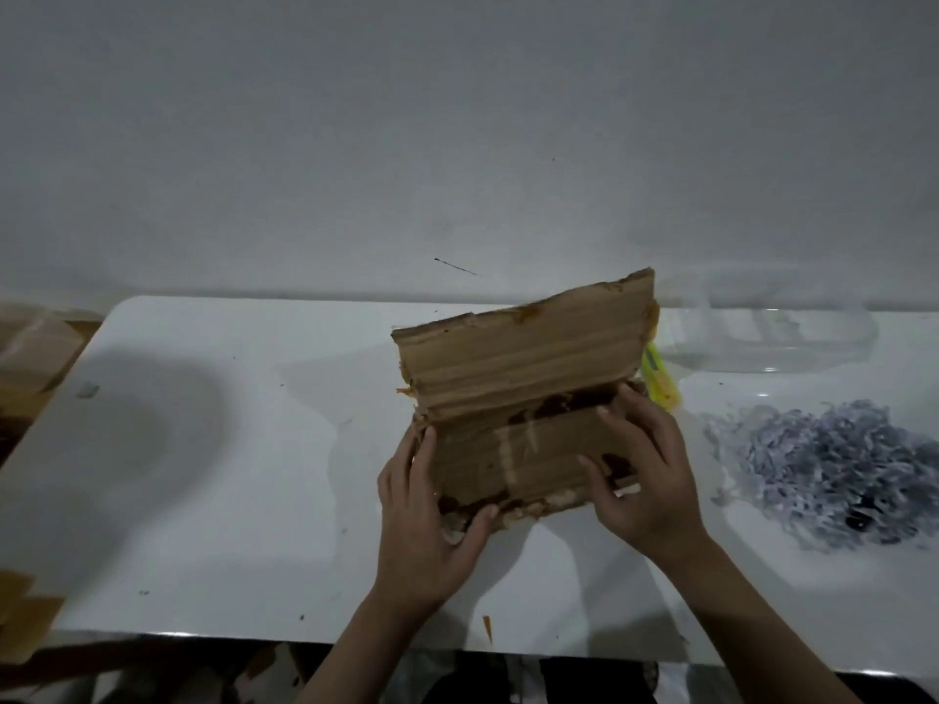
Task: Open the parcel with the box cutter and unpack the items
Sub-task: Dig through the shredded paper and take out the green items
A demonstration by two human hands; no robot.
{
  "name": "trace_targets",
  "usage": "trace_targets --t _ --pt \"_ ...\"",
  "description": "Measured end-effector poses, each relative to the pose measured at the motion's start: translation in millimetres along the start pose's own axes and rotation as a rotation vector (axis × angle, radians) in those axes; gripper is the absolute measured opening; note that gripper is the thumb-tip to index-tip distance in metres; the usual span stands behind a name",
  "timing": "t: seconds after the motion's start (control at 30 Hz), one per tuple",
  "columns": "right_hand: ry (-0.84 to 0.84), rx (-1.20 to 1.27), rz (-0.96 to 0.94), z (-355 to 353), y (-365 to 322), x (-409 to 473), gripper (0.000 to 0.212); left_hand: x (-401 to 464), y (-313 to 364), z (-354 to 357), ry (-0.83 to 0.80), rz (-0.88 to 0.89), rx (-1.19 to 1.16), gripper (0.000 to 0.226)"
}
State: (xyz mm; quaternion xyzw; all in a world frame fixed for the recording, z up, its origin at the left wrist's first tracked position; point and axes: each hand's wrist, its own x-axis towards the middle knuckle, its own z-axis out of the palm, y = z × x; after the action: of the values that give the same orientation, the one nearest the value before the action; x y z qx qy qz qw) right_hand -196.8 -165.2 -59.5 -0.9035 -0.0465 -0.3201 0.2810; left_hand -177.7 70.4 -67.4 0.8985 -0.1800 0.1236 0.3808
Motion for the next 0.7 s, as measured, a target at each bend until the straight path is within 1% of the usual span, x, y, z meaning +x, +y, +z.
trace_targets --t 0.1,0.2,0.33,0.4,0.43,0.5,0.57,0.63,0.7 --pt "-0.001 0.026 0.013 -3.6 -3.7 -4.8 0.050 -3.5 -1.6 2.3 0.019 0.023 -0.006 0.089" --pt "0.002 0.032 0.019 -6.3 -5.4 -6.0 0.061 -6.2 -2.6 3.4 0.025 0.056 -0.009 0.089" --pt "0.046 0.069 0.036 -10.6 -10.0 -4.3 0.073 -4.1 -2.5 1.4 0.024 0.083 -0.033 0.091" --pt "0.029 0.134 0.084 -11.0 -10.1 -1.7 0.083 1.3 -4.9 -0.1 0.017 0.118 -0.040 0.095" --pt "0.004 0.186 0.137 -11.4 -9.9 0.9 0.090 4.6 -6.2 -1.2 0.008 0.119 -0.053 0.099" --pt "-0.059 0.323 0.301 -14.2 -12.4 10.1 0.103 12.5 -7.0 -4.7 -0.025 0.059 -0.097 0.108" --pt "-0.108 0.426 0.418 -16.3 -14.1 19.9 0.109 20.3 -6.7 -8.1 -0.082 -0.032 -0.137 0.118" --pt "-0.131 0.490 0.478 -17.2 -11.9 25.9 0.112 26.6 -6.8 -9.6 -0.130 -0.110 -0.179 0.124" --pt "-0.145 0.533 0.516 -18.3 -11.6 30.6 0.116 33.3 -7.8 -10.6 -0.156 -0.147 -0.216 0.128"
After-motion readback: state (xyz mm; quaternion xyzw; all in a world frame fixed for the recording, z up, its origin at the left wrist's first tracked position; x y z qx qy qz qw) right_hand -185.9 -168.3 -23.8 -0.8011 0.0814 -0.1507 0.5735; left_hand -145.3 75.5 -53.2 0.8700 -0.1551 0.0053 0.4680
